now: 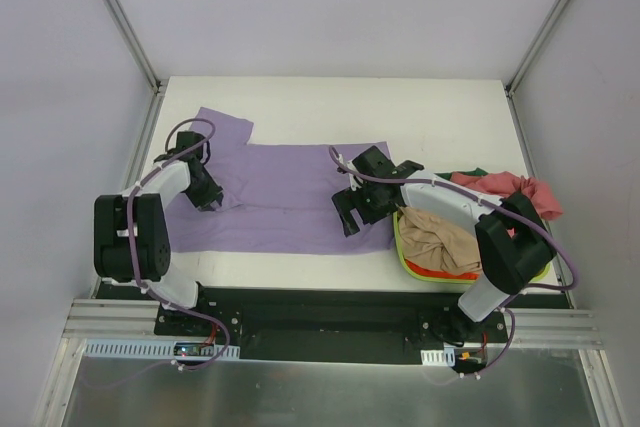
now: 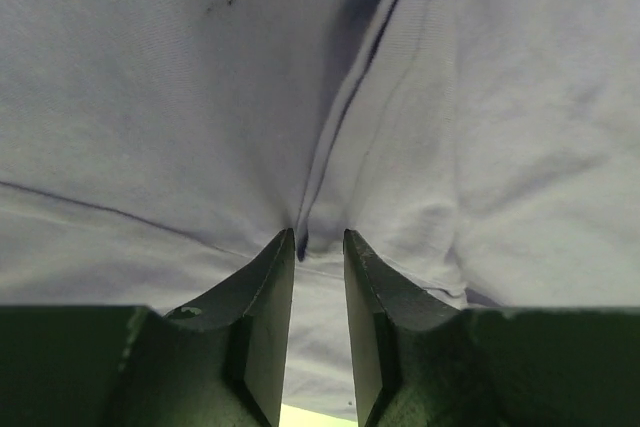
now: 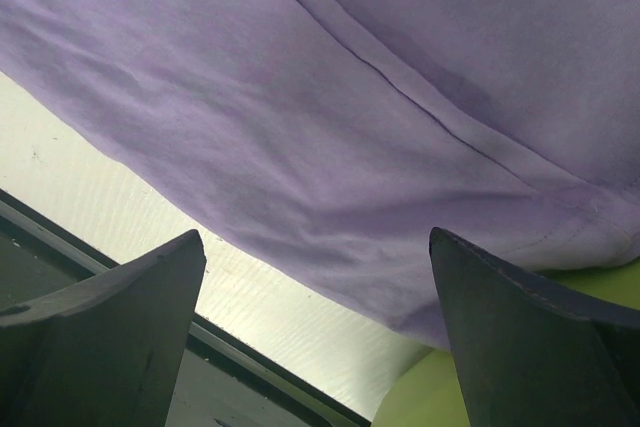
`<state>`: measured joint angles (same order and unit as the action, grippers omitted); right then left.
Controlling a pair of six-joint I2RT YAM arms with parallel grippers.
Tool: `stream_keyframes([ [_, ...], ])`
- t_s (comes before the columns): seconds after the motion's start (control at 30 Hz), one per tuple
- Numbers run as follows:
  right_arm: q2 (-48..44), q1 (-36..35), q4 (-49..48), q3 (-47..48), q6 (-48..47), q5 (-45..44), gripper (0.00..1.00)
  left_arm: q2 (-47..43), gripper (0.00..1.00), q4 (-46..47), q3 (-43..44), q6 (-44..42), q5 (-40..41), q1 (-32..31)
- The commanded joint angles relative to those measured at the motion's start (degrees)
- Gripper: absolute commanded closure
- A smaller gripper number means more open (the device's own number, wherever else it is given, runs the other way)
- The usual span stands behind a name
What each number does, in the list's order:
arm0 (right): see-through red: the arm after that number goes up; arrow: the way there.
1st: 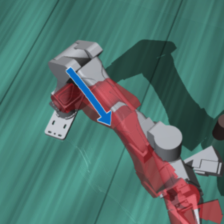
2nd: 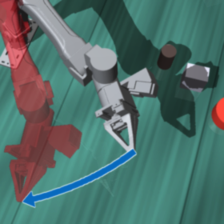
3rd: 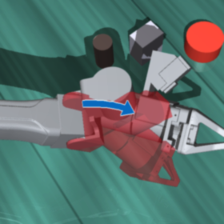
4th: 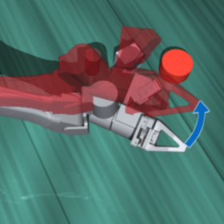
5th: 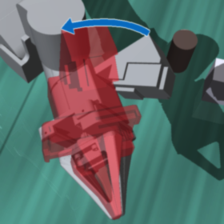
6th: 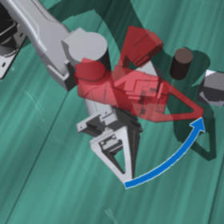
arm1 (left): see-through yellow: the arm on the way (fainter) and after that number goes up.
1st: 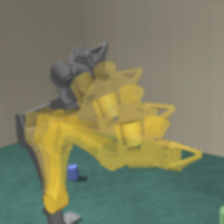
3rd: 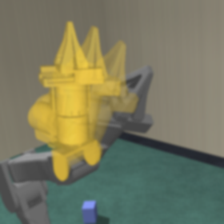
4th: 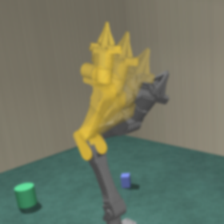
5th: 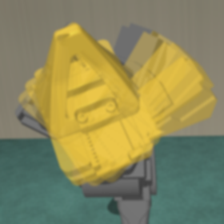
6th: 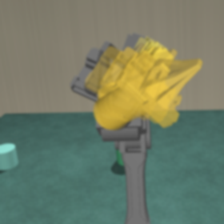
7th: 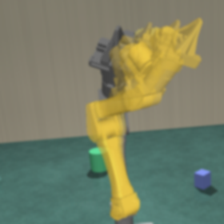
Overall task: Fold and stack the t-shirts
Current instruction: Fold the flattened tshirt in 1/3 of the way
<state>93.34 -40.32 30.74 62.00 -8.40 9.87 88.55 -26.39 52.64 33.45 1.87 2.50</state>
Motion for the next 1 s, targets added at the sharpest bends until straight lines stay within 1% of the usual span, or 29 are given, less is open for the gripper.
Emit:
stream_keyframes([
  [0.0,0.35,0.24,1.07,-0.21,-0.47,0.59,0.04,2.93,0.75,-0.68,2.29,0.65,1.38,0.22],
  [0.1,0.61,0.24,1.16,-0.12,-0.39,0.59,0.04,4.69,0.75,-0.68,2.99,0.47,1.73,0.22],
  [0.17,0.62,0.24,1.16,-0.12,-0.39,0.42,0.04,5.66,0.78,-0.68,3.34,0.65,1.65,0.22],
  [0.3,1.05,0.24,1.25,-0.03,-0.39,0.5,0.04,5.93,0.9,-0.68,3.61,0.83,-0.02,0.22],
  [0.37,1.32,0.15,1.25,-0.03,-0.39,0.42,0.04,5.23,1.0,-0.59,3.69,0.91,-0.99,0.22],
  [0.47,1.41,0.24,1.34,0.14,-0.47,0.33,0.04,4.61,1.0,-0.59,3.96,0.65,-1.78,0.13],
  [0.57,1.58,0.15,1.34,0.14,-0.47,0.24,0.04,4.09,1.0,-0.59,4.75,0.65,-5.46,0.22],
  [0.7,1.49,0.15,1.69,0.23,-0.65,-0.37,0.04,3.73,1.0,-0.59,6.33,1.0,-7.31,0.13],
  [0.97,1.58,0.32,1.87,0.4,-0.91,-1.43,0.04,7.51,1.0,-1.12,10.9,0.91,-9.07,0.22],
])
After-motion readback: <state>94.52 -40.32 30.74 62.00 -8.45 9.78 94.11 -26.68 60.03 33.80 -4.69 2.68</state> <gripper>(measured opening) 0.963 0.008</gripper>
